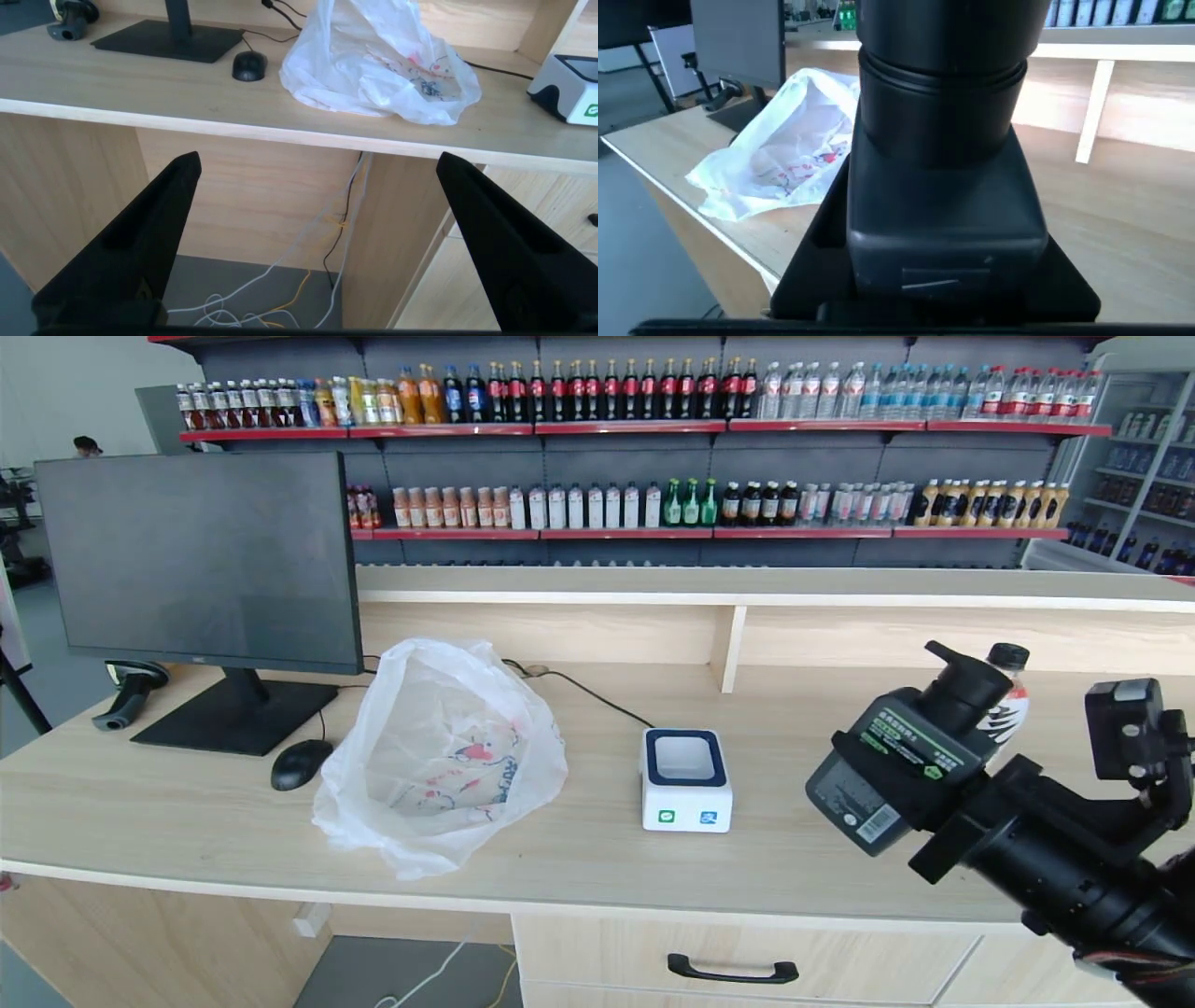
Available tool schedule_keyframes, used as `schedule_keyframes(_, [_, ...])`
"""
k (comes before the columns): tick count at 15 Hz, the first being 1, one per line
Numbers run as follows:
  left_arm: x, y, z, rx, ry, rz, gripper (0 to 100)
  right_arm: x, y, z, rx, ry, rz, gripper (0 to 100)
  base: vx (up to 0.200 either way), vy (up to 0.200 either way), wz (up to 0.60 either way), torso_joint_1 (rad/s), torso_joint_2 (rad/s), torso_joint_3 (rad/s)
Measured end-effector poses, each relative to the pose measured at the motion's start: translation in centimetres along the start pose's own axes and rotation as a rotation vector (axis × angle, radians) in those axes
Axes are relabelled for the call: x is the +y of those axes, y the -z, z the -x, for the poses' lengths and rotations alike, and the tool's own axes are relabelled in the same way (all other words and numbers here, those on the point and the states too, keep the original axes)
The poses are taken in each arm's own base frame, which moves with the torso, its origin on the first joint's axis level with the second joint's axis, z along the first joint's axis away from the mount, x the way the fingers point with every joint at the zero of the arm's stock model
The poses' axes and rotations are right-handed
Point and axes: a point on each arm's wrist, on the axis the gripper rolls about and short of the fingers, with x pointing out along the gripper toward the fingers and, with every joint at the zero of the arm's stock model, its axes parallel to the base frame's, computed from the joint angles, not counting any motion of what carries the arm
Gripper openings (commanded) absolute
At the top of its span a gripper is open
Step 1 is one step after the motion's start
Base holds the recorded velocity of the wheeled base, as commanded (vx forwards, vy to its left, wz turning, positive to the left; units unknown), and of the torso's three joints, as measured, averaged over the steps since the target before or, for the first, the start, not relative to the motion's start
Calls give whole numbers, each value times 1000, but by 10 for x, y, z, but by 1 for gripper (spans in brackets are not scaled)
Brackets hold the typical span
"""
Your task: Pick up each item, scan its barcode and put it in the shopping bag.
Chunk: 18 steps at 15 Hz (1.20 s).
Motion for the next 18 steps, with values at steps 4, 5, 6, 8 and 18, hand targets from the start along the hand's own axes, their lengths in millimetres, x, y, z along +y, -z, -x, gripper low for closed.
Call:
schedule_keyframes(4, [0, 0, 0, 0, 0, 0, 100, 14, -4, 1, -7, -79, -300, 0, 0, 0, 0, 0, 0, 0])
schedule_keyframes(5, [0, 0, 0, 0, 0, 0, 100, 17, -6, 0, -10, -93, -388, 0, 0, 0, 0, 0, 0, 0])
schedule_keyframes(6, [0, 0, 0, 0, 0, 0, 100, 19, -9, -1, -21, -106, -450, 0, 0, 0, 0, 0, 0, 0])
schedule_keyframes(8, [0, 0, 0, 0, 0, 0, 100, 24, -20, -9, -61, -150, -565, 0, 0, 0, 0, 0, 0, 0])
schedule_keyframes(18, [0, 0, 0, 0, 0, 0, 100, 52, -53, -17, -123, -345, -912, 0, 0, 0, 0, 0, 0, 0])
